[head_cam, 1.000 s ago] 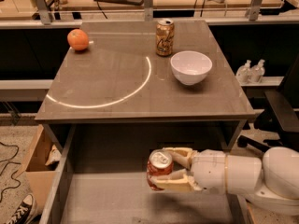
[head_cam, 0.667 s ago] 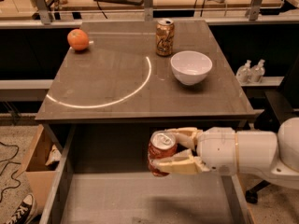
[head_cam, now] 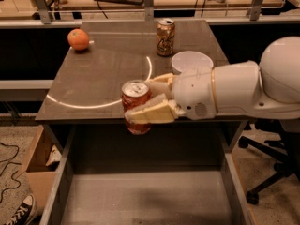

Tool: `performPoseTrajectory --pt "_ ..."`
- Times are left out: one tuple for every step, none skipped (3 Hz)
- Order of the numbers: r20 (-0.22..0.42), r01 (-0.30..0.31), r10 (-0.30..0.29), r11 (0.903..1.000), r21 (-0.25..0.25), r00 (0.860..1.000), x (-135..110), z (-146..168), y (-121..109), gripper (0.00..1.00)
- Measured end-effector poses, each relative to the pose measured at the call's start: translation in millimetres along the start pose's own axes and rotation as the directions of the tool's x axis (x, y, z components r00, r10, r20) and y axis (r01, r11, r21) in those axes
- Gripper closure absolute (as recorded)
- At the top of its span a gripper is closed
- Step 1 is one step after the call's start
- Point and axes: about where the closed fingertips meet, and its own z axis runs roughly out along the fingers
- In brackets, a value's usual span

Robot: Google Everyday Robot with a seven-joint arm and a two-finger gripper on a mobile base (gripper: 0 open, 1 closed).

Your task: Pick coke can from top drawer and place on counter

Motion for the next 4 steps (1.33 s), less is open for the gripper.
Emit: performPoseTrajectory --pt "-0.017 0.029 -0.029 0.9996 0.0 0.999 -39 37 -10 1.0" --pt "-0.015 0.072 -0.072 0.9972 0.017 0.997 -67 78 -30 1.0" --pt "0.007 0.116 -0.116 0.9933 0.006 0.993 -84 122 -54 1.0" --pt "0.042 0.136 -0.135 0.99 -0.038 0.99 -85 164 -71 1.0"
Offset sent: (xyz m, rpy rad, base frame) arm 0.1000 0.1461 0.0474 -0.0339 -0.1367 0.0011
